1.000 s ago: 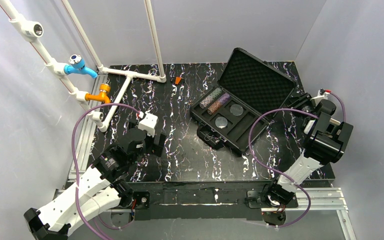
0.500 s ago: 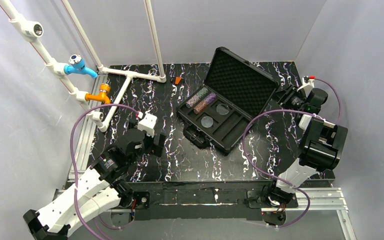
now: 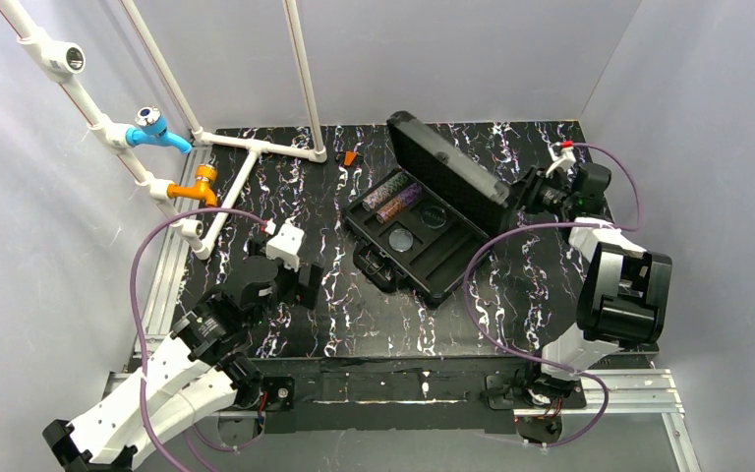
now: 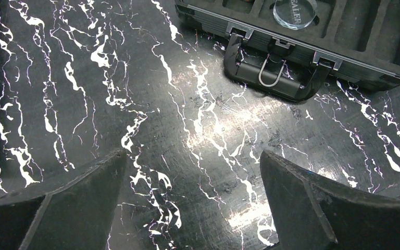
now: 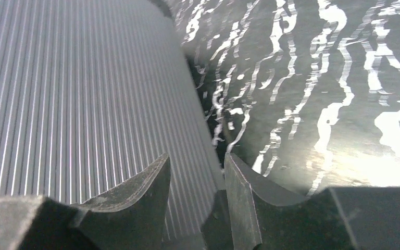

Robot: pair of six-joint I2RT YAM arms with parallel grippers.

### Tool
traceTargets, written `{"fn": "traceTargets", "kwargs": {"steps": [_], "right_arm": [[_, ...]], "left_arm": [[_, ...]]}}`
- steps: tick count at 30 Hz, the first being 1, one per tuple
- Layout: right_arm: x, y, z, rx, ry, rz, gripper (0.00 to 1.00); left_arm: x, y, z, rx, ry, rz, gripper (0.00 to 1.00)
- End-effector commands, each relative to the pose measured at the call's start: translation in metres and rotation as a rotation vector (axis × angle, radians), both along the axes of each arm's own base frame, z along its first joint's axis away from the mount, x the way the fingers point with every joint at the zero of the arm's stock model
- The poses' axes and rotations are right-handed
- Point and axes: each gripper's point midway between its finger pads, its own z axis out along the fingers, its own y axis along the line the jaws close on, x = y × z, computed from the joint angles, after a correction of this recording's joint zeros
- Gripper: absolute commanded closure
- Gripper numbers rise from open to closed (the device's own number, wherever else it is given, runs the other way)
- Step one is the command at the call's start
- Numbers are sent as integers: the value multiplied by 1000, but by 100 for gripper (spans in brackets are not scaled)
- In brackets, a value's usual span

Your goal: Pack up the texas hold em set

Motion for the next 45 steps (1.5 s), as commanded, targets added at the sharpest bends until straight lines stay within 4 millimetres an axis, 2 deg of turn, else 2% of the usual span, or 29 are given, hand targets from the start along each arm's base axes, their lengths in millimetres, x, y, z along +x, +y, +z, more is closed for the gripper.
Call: {"fn": "traceTargets", "kwargs": {"steps": [1, 5, 10, 15, 16, 18, 23, 30, 35, 45], "right_arm": [[-12, 33, 30, -24, -71, 128, 49], [-19, 45, 29, -50, -57, 146, 48], [-22, 61, 39, -50, -66, 158, 46], [-26, 83, 54, -58, -78, 172, 37], [-30, 96, 56, -61, -81, 196, 35], [-32, 108, 61, -75, -85, 206, 32], [-30, 128, 67, -111, -80, 197, 25], [-31, 167, 70, -154, -74, 242, 30], [-32, 178, 63, -159, -45, 252, 37], [-45, 214, 54, -139, -16, 330, 54]], "left_arm": [[0, -1, 15, -21, -37, -12, 1], [-2, 1, 18, -30, -47, -12, 1], [-3, 3, 20, -38, -56, -6, 1], [-3, 3, 21, -44, -53, -4, 1], [-3, 2, 20, -46, -50, -3, 1], [-3, 1, 20, -53, -44, -1, 1], [-3, -8, 18, -83, 6, -2, 1], [-2, -25, 9, -128, 88, -6, 1], [2, -37, 0, -151, 140, -3, 6], [7, -56, -32, -213, 237, 31, 11]]}}
